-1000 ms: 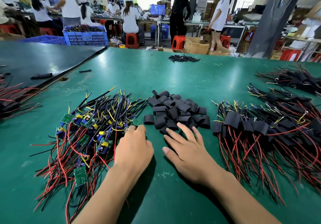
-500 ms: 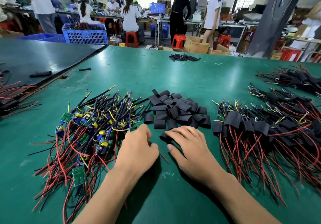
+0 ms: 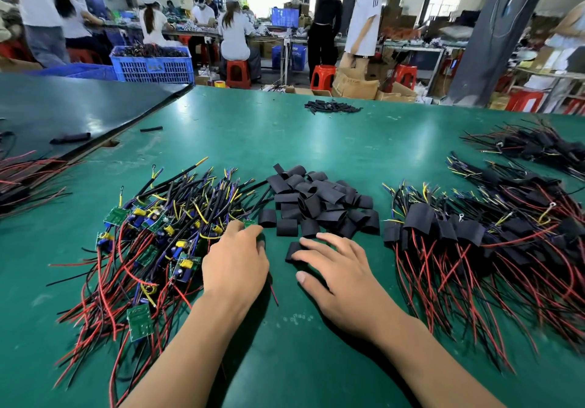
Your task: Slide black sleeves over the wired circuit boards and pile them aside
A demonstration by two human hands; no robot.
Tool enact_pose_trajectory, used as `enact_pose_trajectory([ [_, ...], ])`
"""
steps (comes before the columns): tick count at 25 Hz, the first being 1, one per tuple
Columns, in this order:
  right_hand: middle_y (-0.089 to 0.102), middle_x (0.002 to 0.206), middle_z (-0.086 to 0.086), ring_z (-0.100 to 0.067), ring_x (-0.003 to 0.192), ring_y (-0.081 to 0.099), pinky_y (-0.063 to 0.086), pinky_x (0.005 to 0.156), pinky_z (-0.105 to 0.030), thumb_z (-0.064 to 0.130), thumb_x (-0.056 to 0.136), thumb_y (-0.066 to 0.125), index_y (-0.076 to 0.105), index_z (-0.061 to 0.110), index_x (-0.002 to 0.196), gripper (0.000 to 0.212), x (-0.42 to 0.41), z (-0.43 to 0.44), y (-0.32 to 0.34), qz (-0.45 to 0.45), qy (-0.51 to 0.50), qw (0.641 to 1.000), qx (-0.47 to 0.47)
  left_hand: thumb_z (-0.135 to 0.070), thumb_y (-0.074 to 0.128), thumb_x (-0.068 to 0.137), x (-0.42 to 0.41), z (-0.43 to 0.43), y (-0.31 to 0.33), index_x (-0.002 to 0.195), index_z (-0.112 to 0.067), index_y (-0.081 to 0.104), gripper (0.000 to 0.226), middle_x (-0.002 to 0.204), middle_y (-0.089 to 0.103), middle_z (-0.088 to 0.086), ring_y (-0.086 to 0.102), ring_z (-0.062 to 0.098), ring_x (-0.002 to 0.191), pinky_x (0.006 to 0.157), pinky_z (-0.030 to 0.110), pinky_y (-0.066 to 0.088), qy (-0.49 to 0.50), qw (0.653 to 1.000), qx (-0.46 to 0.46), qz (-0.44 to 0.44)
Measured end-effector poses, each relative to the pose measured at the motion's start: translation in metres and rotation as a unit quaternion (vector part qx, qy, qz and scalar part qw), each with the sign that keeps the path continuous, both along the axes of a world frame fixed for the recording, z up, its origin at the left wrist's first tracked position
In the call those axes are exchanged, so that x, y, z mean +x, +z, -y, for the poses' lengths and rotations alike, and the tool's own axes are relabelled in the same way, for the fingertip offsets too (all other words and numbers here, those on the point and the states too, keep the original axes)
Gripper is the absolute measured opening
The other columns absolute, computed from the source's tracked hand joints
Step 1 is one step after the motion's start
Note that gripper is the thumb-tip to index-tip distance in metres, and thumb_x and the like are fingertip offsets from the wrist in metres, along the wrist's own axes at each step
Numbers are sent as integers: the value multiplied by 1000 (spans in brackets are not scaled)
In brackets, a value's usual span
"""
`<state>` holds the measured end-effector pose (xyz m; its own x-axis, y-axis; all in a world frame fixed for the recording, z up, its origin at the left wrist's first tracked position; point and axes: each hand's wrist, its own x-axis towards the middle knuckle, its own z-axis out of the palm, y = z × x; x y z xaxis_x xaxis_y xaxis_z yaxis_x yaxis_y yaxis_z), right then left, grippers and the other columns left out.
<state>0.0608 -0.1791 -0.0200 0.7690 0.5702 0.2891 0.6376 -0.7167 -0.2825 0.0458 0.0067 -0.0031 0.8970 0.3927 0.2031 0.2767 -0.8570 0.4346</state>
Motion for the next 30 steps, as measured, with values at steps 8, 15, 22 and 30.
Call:
enact_pose_trajectory([
  [8, 44, 150, 17, -7, 145, 16, -2, 115, -24, 52, 97, 34, 52, 39, 135, 44, 1, 0, -2, -2, 1, 1000, 4, -18, 61, 93, 8, -11, 0, 101, -29, 72, 18, 91, 71, -2, 71, 24, 67, 74, 39, 56, 12, 935, -276, 225],
  [15, 41, 150, 19, -4, 145, 13, -4, 112, -18, 49, 100, 41, 49, 40, 137, 39, 2, 1, -3, -7, 8, 1000, 11, 3, 67, 89, 9, -14, 13, 86, -8, 71, 12, 81, 71, 12, 76, 26, 84, 76, 24, 58, 21, 730, -580, 360],
  [22, 53, 121, 11, -14, 127, 38, 16, 113, -26, 42, 98, 52, 57, 33, 132, 36, -1, 2, 1, 7, -7, 999, 34, 2, 54, 97, 3, -1, 12, 96, -7, 69, 18, 91, 70, 15, 75, 26, 85, 76, 26, 58, -36, 727, -594, 343],
  [30, 59, 116, 15, -15, 121, 40, 24, 110, -34, 46, 93, 55, 62, 28, 116, 30, 0, 3, 4, -3, -10, 999, 48, -2, 69, 84, 0, 4, -4, 83, -24, 73, 23, 82, 75, -8, 72, 10, 79, 87, 35, 56, -60, 907, -368, 198],
])
